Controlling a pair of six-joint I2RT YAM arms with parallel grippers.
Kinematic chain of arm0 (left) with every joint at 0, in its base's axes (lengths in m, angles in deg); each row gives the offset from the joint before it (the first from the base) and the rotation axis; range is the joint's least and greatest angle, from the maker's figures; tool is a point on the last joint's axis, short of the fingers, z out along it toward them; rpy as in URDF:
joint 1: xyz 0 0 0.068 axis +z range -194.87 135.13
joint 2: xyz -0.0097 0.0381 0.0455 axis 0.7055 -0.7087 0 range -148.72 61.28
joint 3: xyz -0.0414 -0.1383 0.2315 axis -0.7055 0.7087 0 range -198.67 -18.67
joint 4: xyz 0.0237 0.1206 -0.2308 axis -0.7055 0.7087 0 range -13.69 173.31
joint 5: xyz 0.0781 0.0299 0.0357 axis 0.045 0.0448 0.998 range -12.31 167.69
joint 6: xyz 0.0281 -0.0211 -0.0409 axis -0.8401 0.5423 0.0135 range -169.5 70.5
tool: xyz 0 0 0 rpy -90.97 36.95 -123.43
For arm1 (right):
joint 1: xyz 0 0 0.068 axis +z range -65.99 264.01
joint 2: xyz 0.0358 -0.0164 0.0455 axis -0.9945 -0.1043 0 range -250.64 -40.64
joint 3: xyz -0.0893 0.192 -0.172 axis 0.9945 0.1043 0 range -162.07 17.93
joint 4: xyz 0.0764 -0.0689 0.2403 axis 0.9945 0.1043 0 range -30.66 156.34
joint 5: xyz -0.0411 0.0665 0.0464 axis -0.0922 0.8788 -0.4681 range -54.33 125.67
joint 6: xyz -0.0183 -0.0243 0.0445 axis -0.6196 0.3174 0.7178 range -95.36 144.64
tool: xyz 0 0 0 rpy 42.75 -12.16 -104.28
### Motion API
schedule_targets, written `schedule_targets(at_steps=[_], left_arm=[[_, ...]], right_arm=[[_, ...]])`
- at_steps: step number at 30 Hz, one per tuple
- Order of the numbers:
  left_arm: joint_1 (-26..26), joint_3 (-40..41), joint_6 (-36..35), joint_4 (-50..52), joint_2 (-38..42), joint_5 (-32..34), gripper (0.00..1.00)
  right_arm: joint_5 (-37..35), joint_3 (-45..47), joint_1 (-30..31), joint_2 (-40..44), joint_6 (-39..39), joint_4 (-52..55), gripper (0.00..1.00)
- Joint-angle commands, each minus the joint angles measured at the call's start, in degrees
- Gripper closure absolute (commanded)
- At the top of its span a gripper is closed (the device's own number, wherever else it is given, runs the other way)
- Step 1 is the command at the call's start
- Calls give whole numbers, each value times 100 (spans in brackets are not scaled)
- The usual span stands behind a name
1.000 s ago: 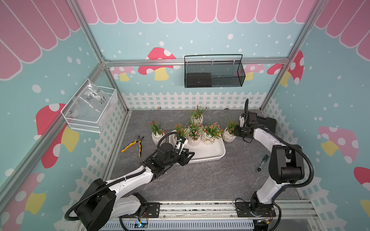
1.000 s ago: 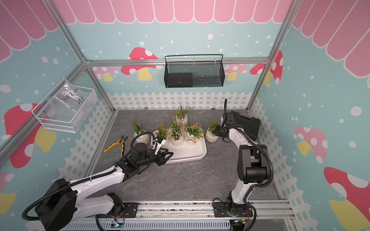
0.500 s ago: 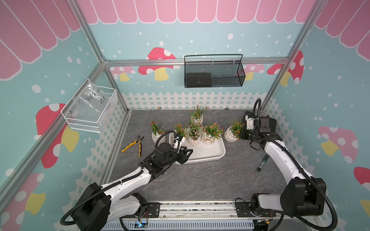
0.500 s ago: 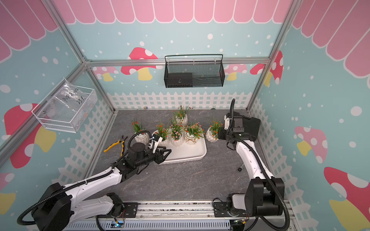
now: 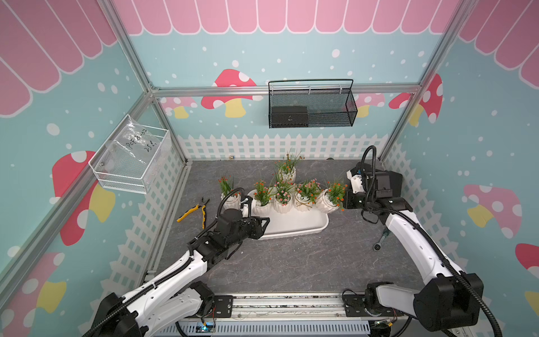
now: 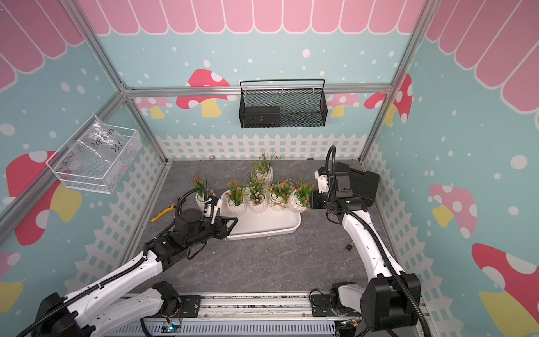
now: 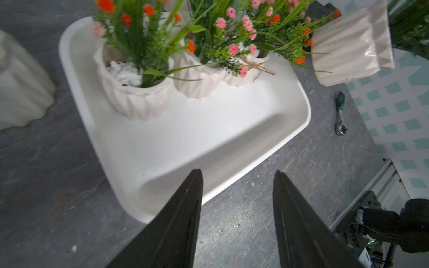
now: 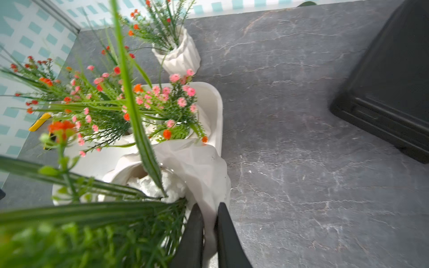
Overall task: Put the potted gypsophila into the storage box
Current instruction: Move the storage box to the center of the board.
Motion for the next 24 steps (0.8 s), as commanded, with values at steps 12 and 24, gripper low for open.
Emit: schedule_targets(at_steps=[12, 24], left_arm=[[1689, 812, 782, 758, 649, -875, 59], [1725, 960, 705, -816, -789, -1349, 63]], right_arm=[[556, -346, 1188, -226, -94, -283, 100], [231, -422, 2061, -547, 112, -290, 100]])
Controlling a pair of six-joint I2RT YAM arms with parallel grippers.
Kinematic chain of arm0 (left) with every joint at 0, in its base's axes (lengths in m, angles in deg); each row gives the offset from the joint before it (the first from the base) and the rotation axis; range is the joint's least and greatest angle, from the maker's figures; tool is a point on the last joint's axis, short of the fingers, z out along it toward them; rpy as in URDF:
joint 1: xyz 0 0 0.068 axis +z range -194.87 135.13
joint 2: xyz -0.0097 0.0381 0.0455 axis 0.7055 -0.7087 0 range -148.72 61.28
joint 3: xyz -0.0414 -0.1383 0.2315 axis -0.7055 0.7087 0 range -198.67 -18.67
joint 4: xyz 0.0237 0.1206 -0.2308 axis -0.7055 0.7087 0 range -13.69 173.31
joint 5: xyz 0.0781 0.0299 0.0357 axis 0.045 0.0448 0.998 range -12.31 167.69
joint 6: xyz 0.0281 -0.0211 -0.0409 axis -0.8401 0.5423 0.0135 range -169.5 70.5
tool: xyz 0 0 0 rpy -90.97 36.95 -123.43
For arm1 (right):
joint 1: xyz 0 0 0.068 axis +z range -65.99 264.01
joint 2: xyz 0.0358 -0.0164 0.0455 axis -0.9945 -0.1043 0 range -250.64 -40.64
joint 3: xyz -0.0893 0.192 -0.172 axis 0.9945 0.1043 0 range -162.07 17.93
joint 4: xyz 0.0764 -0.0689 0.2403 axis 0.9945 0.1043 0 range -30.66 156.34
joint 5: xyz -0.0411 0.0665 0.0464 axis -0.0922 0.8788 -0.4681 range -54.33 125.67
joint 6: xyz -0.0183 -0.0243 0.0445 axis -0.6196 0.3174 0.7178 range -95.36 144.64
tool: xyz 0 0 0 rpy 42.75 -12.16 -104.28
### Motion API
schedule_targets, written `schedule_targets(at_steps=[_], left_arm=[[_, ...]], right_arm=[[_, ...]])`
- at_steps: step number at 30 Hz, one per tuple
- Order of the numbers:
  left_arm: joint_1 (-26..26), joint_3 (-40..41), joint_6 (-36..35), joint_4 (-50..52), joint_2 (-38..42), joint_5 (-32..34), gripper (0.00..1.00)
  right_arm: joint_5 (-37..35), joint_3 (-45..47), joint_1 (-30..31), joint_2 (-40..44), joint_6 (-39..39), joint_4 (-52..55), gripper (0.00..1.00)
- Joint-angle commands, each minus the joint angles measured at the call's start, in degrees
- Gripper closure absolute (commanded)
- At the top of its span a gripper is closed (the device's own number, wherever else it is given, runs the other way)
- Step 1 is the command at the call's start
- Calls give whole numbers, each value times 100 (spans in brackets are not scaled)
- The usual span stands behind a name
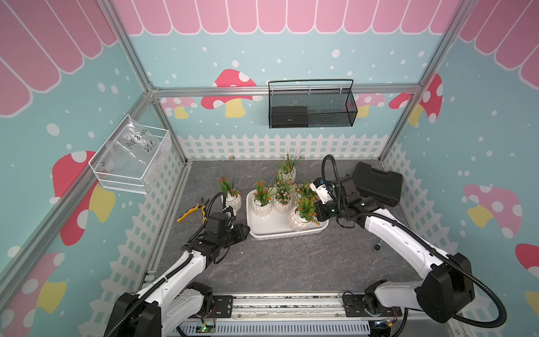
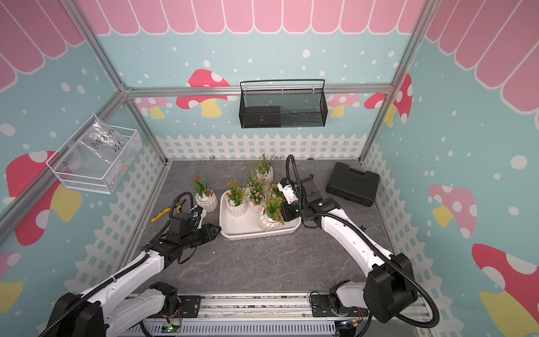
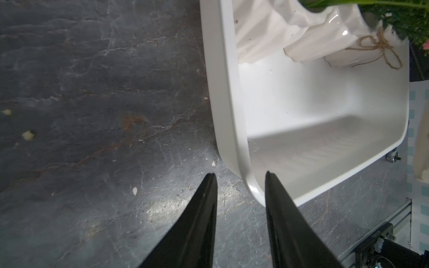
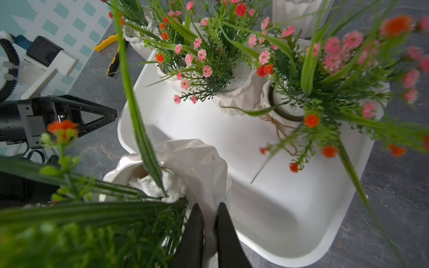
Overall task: Put the potted gypsophila into the storage box
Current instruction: Move the storage box to the center of the board.
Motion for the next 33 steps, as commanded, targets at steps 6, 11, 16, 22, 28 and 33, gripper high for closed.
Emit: schedule_targets(at_steps=[6, 11, 16, 22, 28, 33], left_arm=[[38, 4, -6, -824, -461, -258, 68], [34, -40, -39, -1069, -784, -539, 79], [5, -67, -68, -1300, -985, -835, 91], [-387, -278, -211, -1285, -1086, -748, 98], [-968, -387, 374, -1720, -1440, -513, 98], [-1613, -487, 957, -2267, -1749, -143, 98]], right_arm=[[-79, -434, 285, -205, 154, -300, 100], [-159, -498, 362, -286, 240, -312, 100], [-194, -480, 392, -305, 328, -363, 100], [-391, -415, 397, -327, 416, -367, 100], [-544, -257, 390, -205, 496, -353, 100], [-546, 6, 386, -60, 514, -345, 100]])
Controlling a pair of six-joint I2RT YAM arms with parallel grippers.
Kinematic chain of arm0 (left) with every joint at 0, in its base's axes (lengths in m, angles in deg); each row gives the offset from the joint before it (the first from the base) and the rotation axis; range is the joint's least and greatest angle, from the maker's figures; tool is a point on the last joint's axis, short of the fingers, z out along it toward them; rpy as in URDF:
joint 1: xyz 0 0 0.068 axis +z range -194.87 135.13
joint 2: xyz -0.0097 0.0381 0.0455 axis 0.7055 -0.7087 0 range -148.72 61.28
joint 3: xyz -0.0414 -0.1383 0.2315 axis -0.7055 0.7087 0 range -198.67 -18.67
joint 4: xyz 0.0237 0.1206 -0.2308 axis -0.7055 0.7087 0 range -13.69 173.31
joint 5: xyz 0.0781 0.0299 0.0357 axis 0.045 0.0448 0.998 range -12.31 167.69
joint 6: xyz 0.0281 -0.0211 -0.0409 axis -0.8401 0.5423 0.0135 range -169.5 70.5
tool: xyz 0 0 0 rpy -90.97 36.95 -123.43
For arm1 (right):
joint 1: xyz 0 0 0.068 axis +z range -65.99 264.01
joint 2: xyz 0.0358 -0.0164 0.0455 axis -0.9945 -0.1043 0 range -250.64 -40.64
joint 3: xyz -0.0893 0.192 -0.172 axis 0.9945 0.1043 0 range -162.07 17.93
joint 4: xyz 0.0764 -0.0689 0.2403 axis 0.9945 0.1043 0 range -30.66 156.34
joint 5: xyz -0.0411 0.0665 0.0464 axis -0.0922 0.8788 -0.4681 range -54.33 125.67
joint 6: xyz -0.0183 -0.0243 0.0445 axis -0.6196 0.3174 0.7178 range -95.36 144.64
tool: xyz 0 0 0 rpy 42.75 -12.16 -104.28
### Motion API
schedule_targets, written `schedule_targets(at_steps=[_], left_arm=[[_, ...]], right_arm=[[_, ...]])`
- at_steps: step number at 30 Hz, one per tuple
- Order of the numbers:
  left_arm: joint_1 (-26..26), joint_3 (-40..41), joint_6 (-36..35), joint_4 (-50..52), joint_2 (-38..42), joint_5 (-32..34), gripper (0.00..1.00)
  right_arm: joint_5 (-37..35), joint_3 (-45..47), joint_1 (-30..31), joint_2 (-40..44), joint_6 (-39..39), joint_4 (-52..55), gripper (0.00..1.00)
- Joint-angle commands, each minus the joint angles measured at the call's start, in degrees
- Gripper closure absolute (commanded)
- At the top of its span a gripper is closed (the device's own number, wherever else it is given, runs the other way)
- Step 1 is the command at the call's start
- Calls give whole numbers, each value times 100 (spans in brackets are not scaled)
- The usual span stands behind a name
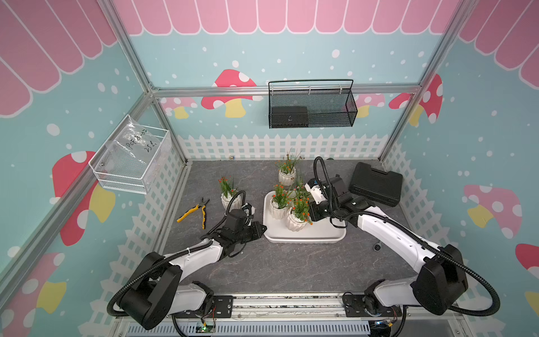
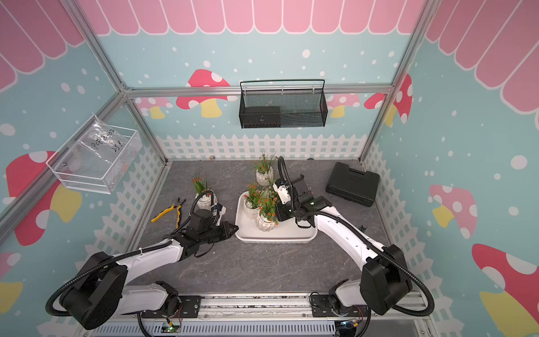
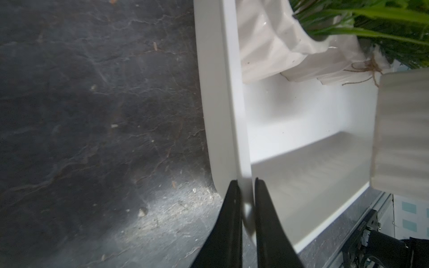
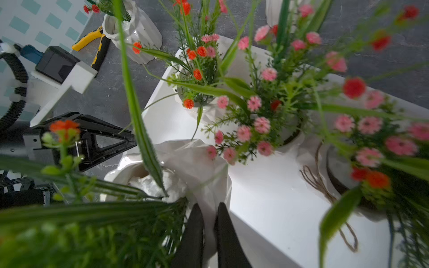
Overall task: Put the potted gypsophila into the storage box
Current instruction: Move the storage box to the center of the board, then place the baby's breath potted plant at the storage box.
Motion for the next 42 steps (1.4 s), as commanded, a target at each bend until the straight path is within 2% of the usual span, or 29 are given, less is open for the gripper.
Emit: schedule_targets(at_steps=[1, 4, 8, 12, 16, 23, 30, 35, 42], left_arm=[[-487, -199, 271, -669, -176, 101, 97], [-762, -256, 549, -999, -426, 219, 90], [-997, -198, 838, -1417, -597, 345, 74], [-1128, -186, 835, -1349, -489, 455, 66], [-1130, -128, 612, -912, -42, 731, 63], [-1055, -287, -39, 495, 662, 1193, 55], [-715, -231, -285, 623, 706, 774, 51], [-396, -74, -366, 239, 678, 246, 51], [-357, -70, -554, 97, 499, 70, 51]], right_arm=[[71, 162, 30, 274, 107, -294, 100], [-37, 302, 32, 391, 104, -228, 100], [-281, 520, 10, 615, 156, -44, 100], [-280, 802, 10, 950, 247, 36, 100], [-101, 1070, 15, 1145, 281, -80, 100], [19, 1244, 75, 1046, 566, -530, 100], [-141, 1085, 368, 600, 779, -750, 100], [-400, 982, 514, 282, 955, -830, 100], [-631, 943, 666, -57, 1201, -985, 100]])
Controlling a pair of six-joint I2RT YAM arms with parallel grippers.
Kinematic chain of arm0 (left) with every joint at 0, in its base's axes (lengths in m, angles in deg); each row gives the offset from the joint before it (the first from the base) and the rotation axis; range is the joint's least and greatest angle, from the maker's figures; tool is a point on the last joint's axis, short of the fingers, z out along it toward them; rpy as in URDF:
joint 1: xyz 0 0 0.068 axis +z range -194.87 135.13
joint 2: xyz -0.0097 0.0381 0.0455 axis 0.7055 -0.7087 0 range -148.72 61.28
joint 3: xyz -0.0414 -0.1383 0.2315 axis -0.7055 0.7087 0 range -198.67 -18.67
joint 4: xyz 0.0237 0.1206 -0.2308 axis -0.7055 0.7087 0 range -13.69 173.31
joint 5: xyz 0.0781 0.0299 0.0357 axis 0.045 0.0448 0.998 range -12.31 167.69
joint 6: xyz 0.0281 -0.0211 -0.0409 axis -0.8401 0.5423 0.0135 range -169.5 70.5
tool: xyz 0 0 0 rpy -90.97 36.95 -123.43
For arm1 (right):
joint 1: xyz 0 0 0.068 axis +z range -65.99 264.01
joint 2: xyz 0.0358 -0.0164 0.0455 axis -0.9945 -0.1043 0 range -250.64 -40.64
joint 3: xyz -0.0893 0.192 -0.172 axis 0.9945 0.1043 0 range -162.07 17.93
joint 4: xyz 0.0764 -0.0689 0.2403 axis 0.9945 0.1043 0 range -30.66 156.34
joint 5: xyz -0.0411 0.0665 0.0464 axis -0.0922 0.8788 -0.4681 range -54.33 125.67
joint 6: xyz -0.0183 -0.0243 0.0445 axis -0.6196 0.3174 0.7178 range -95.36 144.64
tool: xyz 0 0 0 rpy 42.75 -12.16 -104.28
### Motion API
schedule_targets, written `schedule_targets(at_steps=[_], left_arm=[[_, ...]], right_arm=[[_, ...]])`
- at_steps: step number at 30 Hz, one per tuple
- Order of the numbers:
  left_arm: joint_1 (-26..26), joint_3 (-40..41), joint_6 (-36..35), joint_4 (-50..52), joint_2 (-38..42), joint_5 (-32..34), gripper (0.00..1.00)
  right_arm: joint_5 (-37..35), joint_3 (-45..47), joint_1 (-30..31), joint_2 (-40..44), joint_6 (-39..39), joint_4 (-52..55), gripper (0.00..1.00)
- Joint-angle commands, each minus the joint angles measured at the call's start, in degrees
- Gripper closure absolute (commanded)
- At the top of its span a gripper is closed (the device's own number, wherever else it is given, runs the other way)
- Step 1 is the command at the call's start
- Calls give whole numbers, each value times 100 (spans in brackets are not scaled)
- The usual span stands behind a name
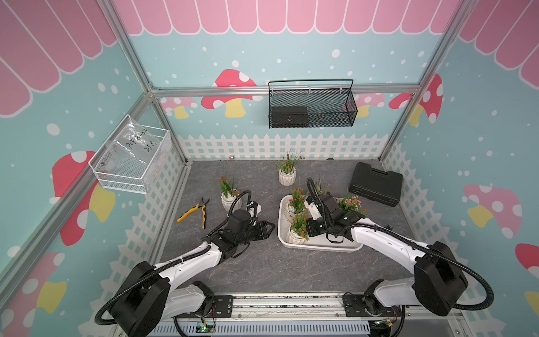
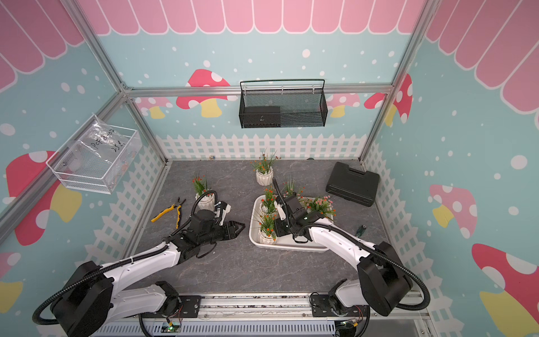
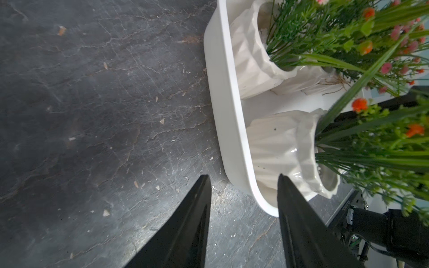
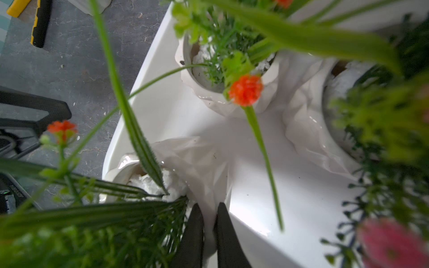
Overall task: Put the potted gypsophila into the storage box
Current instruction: Place the baby's breath potted plant at the storage box, then move the baby's breath potted plant to the center of the board.
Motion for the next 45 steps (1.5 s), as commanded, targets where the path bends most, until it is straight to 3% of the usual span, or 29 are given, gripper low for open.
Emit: schedule_targets(at_steps=[1, 7, 16, 22, 26, 29, 32, 36, 40, 45], left_arm=[[39, 95, -167, -206, -102, -202, 51], [41, 90, -203, -436, -371, -237, 51], [38, 74, -85, -901, -787, -422, 49], [71, -78, -243, -669, -717, -283, 49], [125, -220, -363, -481, -632, -240, 49], [146, -277, -441, -440, -598, -281, 49], [153, -345, -520, -458, -600, -347, 49], [169, -494, -609, -444, -715, -496, 49], [205, -628, -653, -357, -811, -588, 49], [289, -652, -696, -273, -862, -559, 49]], right_arm=[[-22, -214, 111, -77, 277, -449, 100], [-5, -226, 168, -325, 411, -668, 93], [4, -199, 172, -203, 459, -590, 66], [-109, -259, 162, 843, 456, -61, 58], [-539, -436, 21, 1731, 359, 580, 47], [-737, -605, -612, 2185, 87, 1019, 42], [-431, -717, -1823, 2382, -335, 1158, 39], [-186, -940, -3417, 2121, -746, 1220, 36], [487, -710, -4809, 1776, -901, 849, 37], [907, -97, -5553, 1241, -887, 330, 42]])
